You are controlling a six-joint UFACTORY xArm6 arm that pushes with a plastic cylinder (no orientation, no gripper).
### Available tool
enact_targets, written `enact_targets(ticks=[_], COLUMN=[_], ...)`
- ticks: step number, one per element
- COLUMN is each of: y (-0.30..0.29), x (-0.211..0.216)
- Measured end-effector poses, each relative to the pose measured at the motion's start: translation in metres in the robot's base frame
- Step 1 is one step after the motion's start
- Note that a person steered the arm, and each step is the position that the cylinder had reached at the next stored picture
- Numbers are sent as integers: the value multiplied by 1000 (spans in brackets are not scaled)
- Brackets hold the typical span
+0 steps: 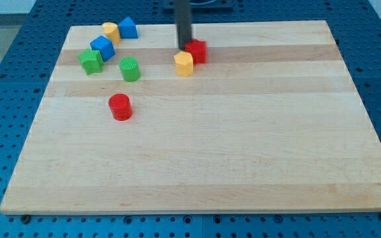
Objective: Keep the yellow hexagon at the top left side of the red star
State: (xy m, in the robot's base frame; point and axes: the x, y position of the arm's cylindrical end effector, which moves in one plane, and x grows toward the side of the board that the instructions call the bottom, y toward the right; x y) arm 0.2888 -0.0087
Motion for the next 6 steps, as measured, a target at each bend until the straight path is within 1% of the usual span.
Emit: enact_targets(ticks=[1, 2, 3, 4, 5, 6], y=[23, 5, -39, -85, -10, 33], x=[32, -14, 11, 69, 67, 54])
